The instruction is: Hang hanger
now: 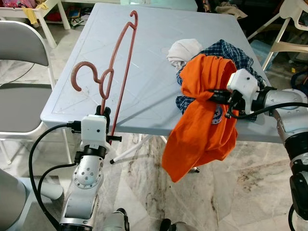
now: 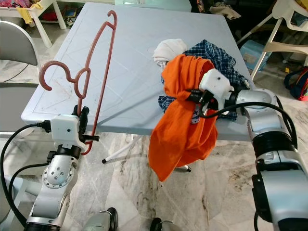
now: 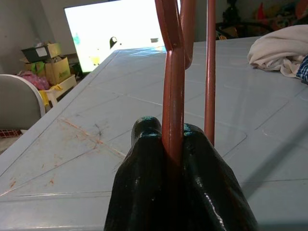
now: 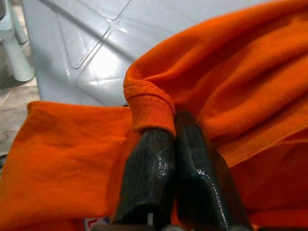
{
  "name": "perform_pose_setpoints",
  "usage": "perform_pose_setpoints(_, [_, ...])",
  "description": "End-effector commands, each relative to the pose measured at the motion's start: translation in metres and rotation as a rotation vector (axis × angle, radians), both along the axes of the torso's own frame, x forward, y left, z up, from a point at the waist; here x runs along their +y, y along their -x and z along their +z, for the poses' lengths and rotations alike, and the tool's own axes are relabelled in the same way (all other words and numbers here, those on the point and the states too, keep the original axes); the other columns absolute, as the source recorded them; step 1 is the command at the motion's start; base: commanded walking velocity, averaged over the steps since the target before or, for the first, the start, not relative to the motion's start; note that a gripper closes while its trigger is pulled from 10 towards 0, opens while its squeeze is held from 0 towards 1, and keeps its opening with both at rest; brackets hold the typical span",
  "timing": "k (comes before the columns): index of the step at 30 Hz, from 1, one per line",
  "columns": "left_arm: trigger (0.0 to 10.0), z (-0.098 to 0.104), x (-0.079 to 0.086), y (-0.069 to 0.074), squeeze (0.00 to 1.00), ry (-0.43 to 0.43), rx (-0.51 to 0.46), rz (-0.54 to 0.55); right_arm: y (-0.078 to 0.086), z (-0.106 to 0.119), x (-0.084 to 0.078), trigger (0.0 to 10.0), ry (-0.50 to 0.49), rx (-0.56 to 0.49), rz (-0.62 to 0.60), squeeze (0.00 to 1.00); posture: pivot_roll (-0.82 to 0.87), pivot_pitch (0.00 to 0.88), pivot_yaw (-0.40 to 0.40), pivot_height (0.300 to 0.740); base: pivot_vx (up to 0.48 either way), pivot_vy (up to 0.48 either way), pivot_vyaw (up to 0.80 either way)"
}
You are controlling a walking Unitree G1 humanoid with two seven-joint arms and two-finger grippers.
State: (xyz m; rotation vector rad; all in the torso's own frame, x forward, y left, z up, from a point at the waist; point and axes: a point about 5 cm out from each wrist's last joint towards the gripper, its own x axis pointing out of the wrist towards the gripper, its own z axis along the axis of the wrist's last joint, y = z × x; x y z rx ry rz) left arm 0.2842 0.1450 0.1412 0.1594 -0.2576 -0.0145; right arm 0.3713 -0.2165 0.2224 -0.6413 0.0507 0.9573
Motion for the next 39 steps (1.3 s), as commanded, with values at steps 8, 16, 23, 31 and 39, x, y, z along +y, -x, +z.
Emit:
perform_pose_setpoints(8, [10.0, -0.015, -0.001, 0.003, 0.0, -0.002, 0.078, -0.006, 0.01, -0.036, 0.015, 10.0, 0.116, 0.195, 0.117, 0.0, 0.17, 0.206, -0.066, 0.74, 0.0, 0.0, 0.0])
perform_pose_setpoints(16, [10.0, -0.015, -0.001, 0.001, 0.0, -0.002, 0.08, -0.007, 0.008, -0.056, 0.027, 10.0, 0.196, 0.244, 0.103, 0.0, 0.18, 0.201, -0.066, 0.74, 0.0, 0.0, 0.0])
perform_pose_setpoints(23, [10.0, -0.015, -0.001, 0.001, 0.0, -0.002, 0.08, -0.003, -0.014, -0.047, 0.034, 10.0, 0.256, 0.025, -0.149, 0.0, 0.18, 0.199, -0.069, 0.74, 0.0, 0.0, 0.0])
perform_pose_setpoints(31, [10.0, -0.016, -0.001, 0.001, 0.0, 0.002, 0.081, 0.001, -0.033, -0.017, 0.05, 10.0, 0.066, -0.174, -0.331, 0.0, 0.18, 0.197, -0.071, 0.74, 0.0, 0.0, 0.0])
perform_pose_setpoints(39, [10.0, -0.016, -0.003, -0.001, 0.0, 0.005, 0.083, -0.003, -0.045, 0.012, 0.057, 10.0, -0.08, -0.356, -0.551, 0.0, 0.17, 0.193, -0.072, 0.74, 0.0, 0.0, 0.0])
